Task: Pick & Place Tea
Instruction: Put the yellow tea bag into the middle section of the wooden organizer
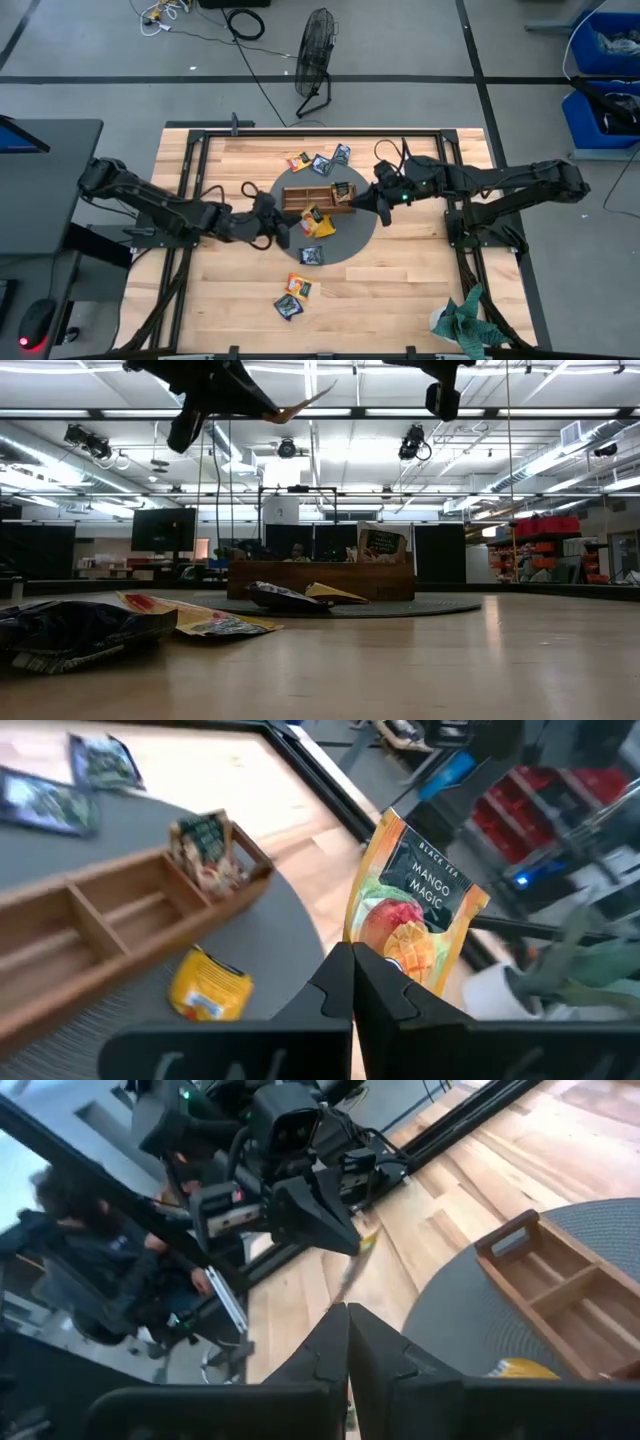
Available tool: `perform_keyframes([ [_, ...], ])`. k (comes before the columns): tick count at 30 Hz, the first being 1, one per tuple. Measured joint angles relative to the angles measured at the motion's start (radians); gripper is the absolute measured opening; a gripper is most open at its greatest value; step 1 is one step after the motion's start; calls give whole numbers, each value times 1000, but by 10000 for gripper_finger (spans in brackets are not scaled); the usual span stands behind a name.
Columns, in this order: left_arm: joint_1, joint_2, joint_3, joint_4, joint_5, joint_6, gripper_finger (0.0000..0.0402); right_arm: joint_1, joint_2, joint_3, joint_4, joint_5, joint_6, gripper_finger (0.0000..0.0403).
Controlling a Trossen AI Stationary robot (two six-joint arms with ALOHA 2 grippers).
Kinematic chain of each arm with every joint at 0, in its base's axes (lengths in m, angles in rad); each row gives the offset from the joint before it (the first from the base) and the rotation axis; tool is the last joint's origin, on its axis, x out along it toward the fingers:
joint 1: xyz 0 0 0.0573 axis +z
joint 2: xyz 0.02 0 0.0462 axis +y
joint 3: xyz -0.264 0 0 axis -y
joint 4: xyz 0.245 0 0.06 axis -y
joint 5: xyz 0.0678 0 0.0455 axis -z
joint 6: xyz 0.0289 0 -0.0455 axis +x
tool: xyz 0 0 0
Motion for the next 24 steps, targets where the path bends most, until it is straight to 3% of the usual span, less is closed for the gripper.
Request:
perform_keyframes([
  [6,39,0,96,-126,4,148,0,-17,0,13,1,-37,28,33],
  [18,95,26,177,-185,53,286,0,-45,47,13,109,-45,69,202],
  [24,99,59,198,-185,53,294,0,-79,101,13,134,-119,134,227],
])
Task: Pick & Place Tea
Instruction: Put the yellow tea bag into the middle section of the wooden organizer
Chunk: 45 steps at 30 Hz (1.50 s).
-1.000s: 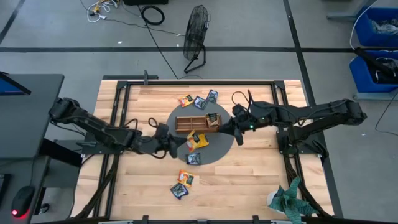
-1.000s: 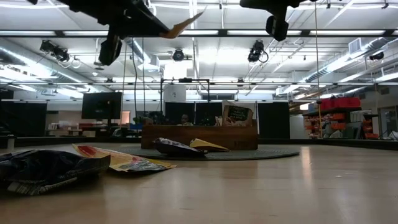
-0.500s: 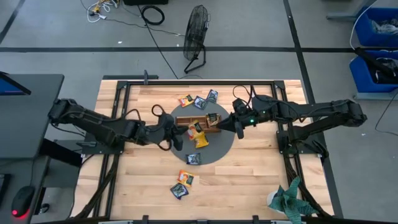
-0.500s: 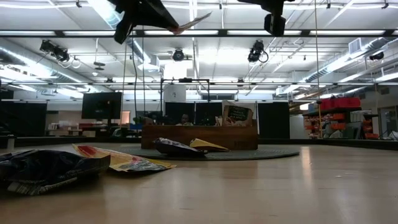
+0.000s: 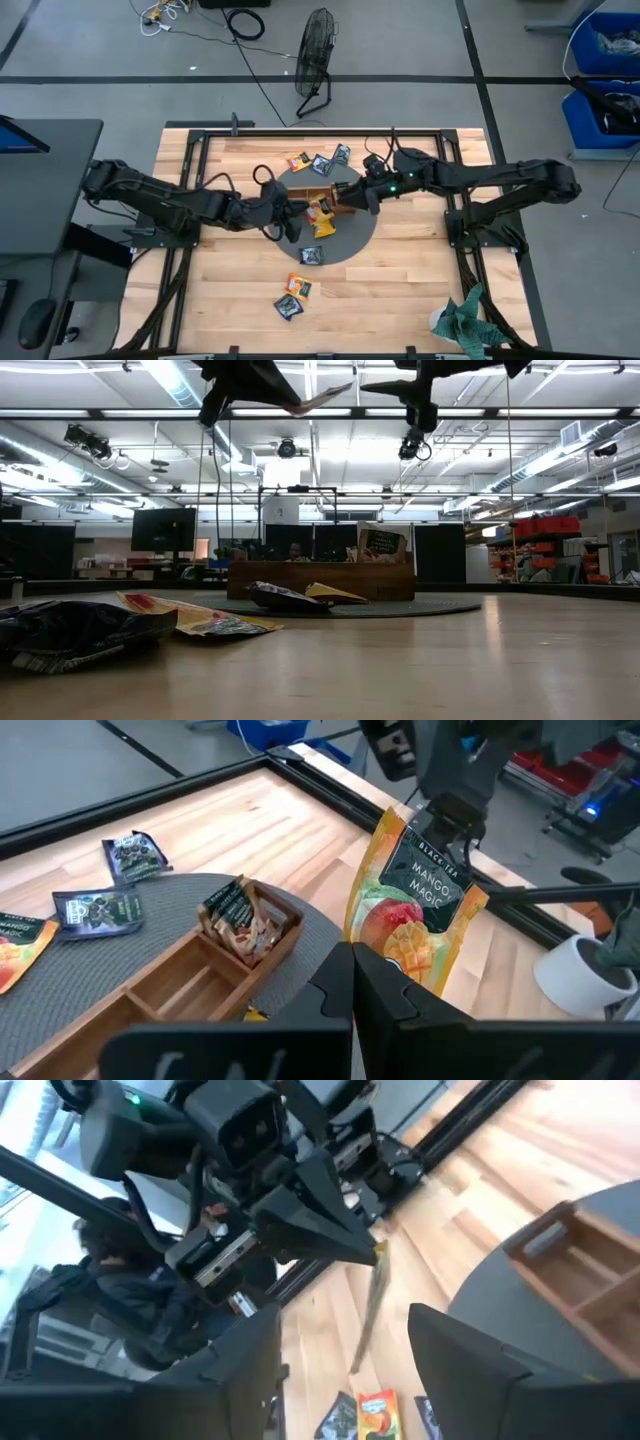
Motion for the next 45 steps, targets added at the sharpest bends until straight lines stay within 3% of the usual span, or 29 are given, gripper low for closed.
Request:
perform_keyframes([
  [12,16,10,5,-1,5,24,0,0,83,0,102,-23,34,207],
  [26,21,10,5,5,6,23,0,-1,166,12,107,-45,45,191],
  [45,20,9,5,5,-5,21,0,-50,174,77,0,-102,-18,12],
])
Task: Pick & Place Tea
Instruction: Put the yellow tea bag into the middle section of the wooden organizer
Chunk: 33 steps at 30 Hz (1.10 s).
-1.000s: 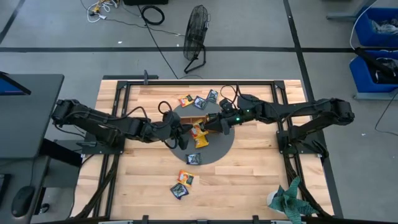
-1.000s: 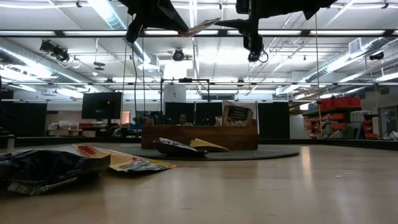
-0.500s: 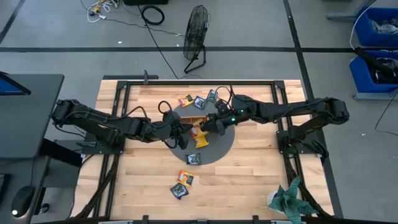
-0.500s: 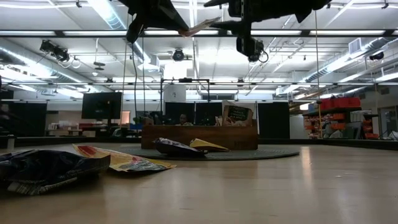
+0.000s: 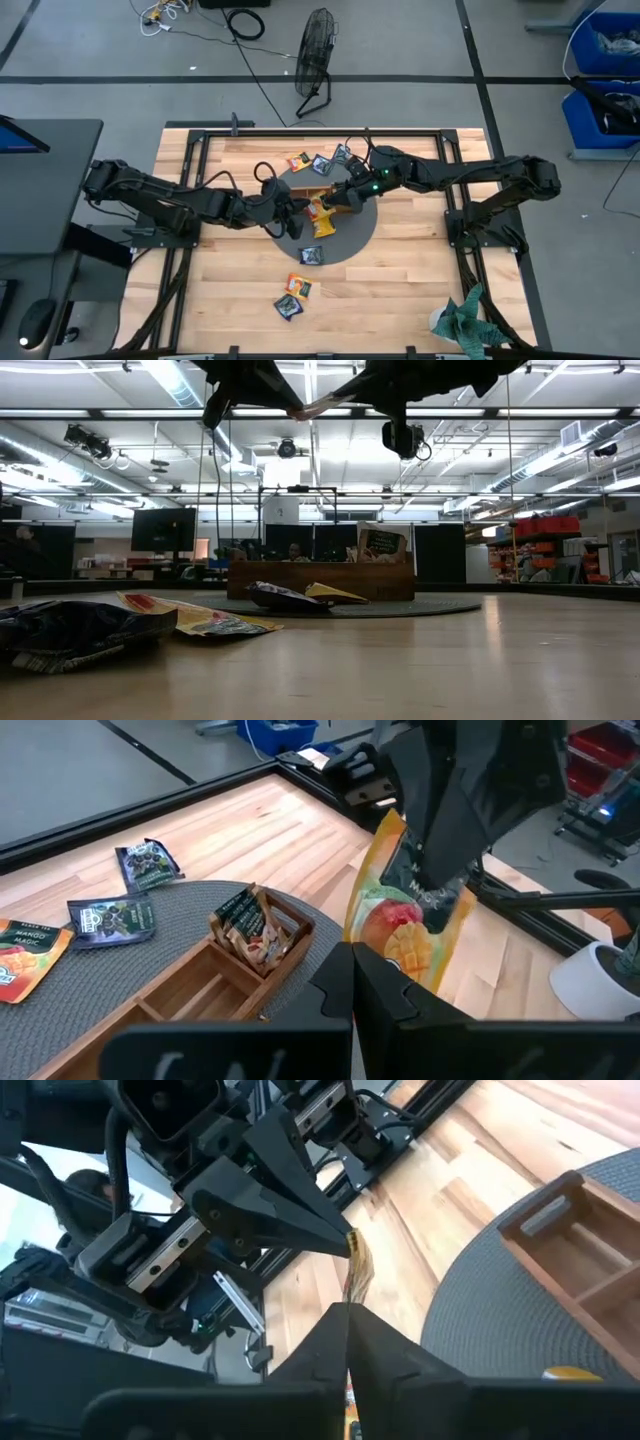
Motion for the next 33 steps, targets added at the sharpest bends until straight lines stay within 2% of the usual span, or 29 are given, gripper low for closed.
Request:
perform_keyframes([
  [6,0,0,0,0,-1,-1,6,-9,0,0,1,0,-1,3],
  [11,0,-7,0,0,-5,-5,45,-24,-18,0,-10,-1,-29,1],
  [19,5,-107,0,-8,-6,2,96,-63,-77,1,-45,10,-148,1],
  [23,13,-170,0,-13,-6,28,102,-65,-84,65,-189,46,-304,0],
  [29,33,-277,0,-53,8,78,103,-71,-62,248,-479,161,-535,0],
  [33,59,-349,0,-110,8,83,103,-84,-25,354,-594,190,-639,0],
])
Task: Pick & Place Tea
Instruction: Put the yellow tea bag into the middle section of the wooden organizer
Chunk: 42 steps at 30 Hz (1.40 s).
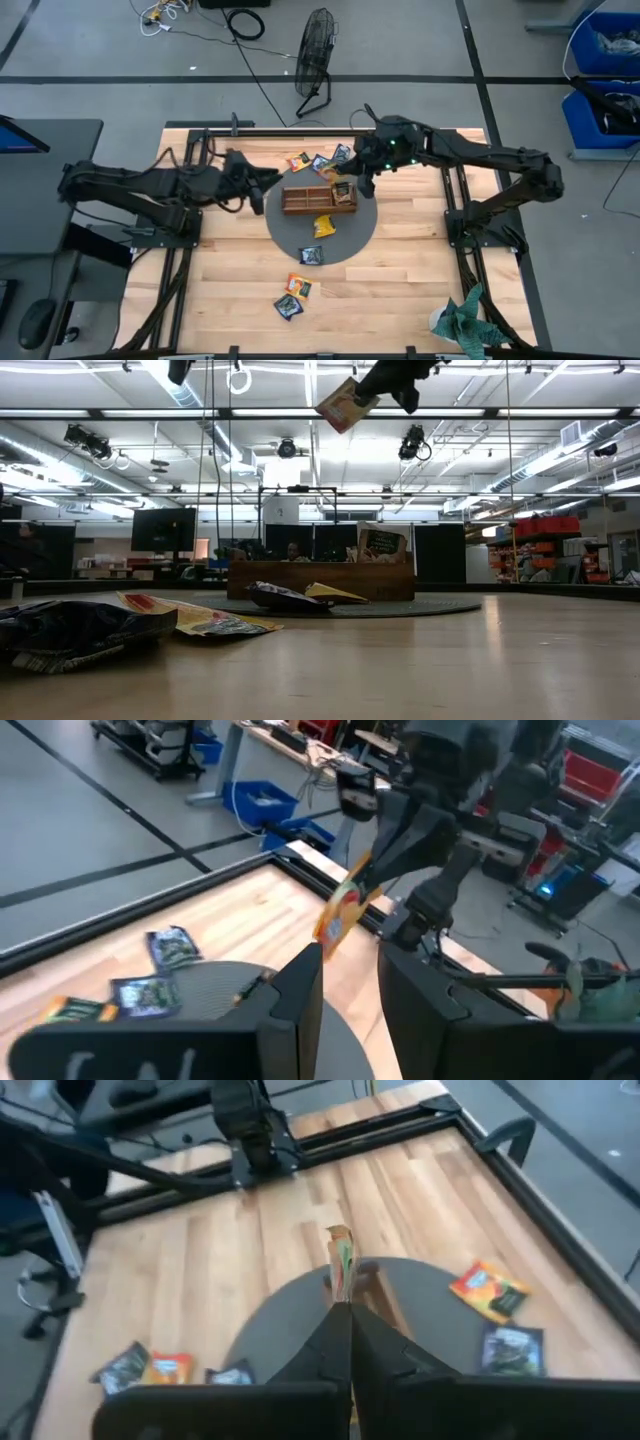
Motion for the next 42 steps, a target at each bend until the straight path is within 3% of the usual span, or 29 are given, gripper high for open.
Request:
perform_keyframes([
  [6,30,-92,0,-36,0,22,103,-16,97,110,-104,0,-78,0],
  [15,37,-190,0,-58,0,39,103,-17,342,366,-360,15,-226,0],
  [21,37,-211,-1,-73,0,40,103,-17,463,496,-435,79,-325,0],
  [42,37,-223,-1,-93,0,39,103,-17,660,521,-463,101,-492,0],
])
